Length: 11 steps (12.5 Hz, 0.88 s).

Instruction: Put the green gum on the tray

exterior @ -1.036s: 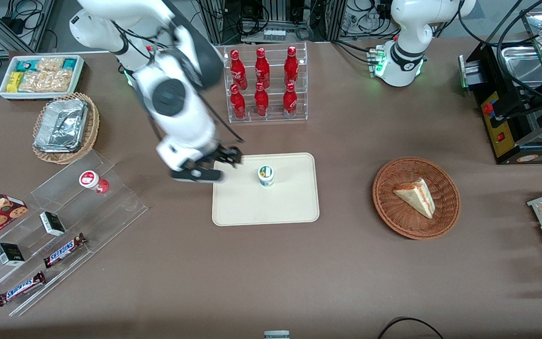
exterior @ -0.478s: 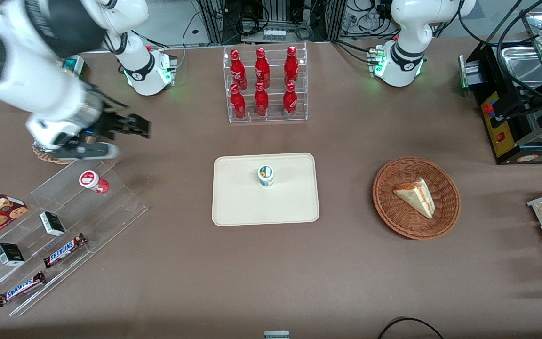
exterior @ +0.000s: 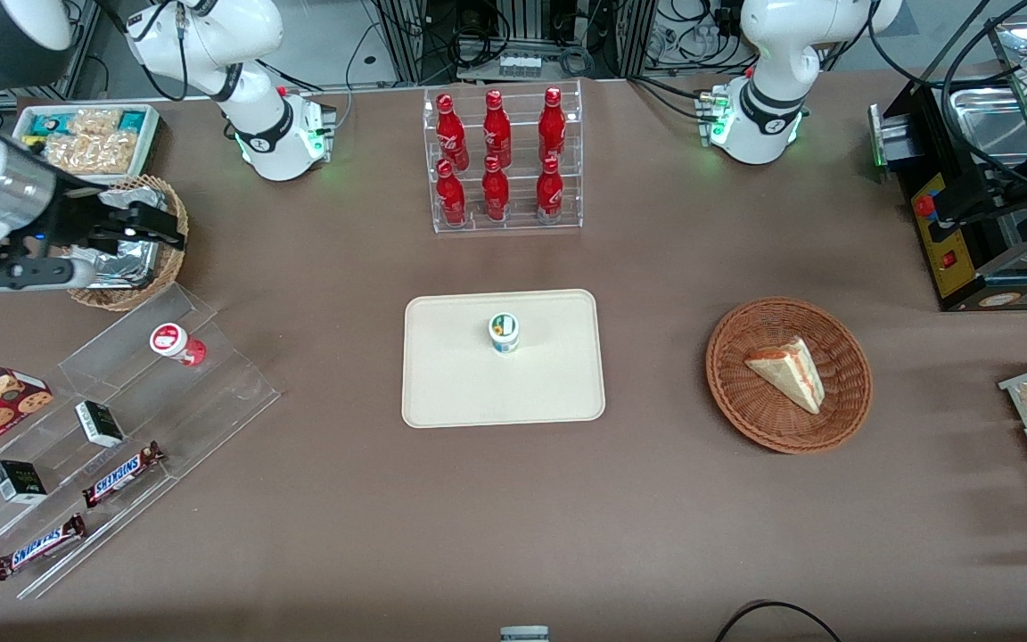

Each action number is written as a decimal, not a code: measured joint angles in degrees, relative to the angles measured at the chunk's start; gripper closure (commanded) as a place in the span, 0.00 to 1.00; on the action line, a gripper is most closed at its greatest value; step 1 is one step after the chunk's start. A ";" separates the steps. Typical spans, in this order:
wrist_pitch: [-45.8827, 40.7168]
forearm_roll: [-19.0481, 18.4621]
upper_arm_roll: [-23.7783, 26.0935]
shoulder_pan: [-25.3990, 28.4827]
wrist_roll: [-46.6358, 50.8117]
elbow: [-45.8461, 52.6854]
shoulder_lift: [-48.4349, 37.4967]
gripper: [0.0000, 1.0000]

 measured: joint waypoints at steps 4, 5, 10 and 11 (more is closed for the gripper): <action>-0.12 -0.34 0.04 -4.31 -5.13 0.00 -0.43 0.01; -0.12 -0.40 0.05 -4.77 -5.98 0.02 -0.49 0.01; -0.12 -1.24 0.18 -6.33 -8.78 0.05 -0.51 0.01; -0.12 -1.53 0.26 -6.55 -8.87 0.05 -0.51 0.01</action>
